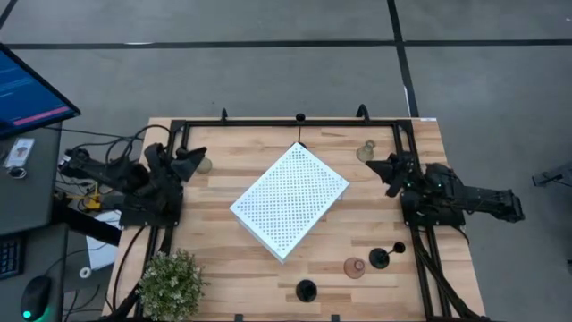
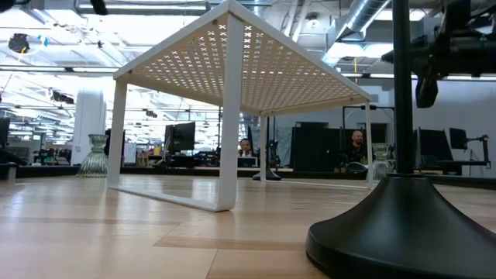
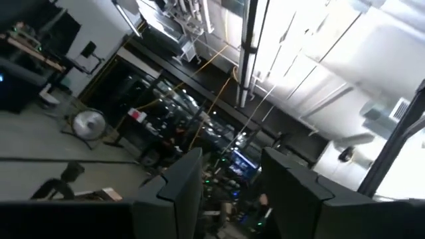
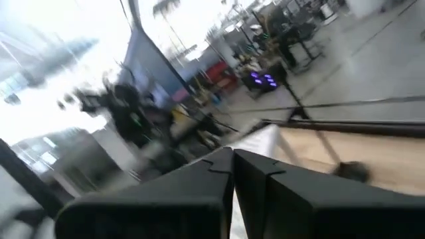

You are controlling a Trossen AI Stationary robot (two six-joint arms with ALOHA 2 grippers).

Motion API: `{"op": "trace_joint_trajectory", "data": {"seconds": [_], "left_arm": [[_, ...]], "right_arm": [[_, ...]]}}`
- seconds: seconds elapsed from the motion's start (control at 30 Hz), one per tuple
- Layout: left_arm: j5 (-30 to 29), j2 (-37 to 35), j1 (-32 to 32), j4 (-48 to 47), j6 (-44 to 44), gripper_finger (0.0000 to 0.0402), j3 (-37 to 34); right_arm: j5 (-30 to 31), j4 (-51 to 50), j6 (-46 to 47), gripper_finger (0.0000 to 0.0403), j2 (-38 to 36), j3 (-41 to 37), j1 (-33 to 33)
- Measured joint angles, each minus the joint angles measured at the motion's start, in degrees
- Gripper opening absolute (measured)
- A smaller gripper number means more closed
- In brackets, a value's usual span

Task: Pick & Place candle stick holders
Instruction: Put the top left black candle holder on the shelf

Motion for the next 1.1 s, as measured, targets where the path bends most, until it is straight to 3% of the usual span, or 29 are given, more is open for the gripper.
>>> {"op": "trace_joint_trajectory", "data": {"seconds": [0.17,0.27,0.5,0.67,0.87,1.1], "left_arm": [[-1.0,3.6,0.0,0.2,4.3,0.0155,4.7],[-5.4,4.3,0.0,0.2,4.6,0.0155,6.5],[-9.5,4.1,0.0,0.3,4.4,0.0155,7.2],[-9.6,4.1,0.0,0.2,4.4,0.0155,7.2],[-10.7,4.1,0.0,0.2,5.0,0.0155,7.2],[-12.0,4.1,0.0,0.1,5.4,0.0155,7.1]], "right_arm": [[0.3,4.7,5.1,0.0006,0.0,0.1,-0.1],[1.3,6.1,9.6,0.0006,0.0,0.1,-0.2],[12.3,8.5,14.7,0.0006,0.0,0.1,-0.2],[10.5,9.1,10.8,0.0017,0.0,0.9,-0.2],[8.7,0.2,0.0,0.0098,5.2,10.5,-0.2],[7.5,-6.3,-18.1,0.0235,24.0,26.1,-0.2]]}}
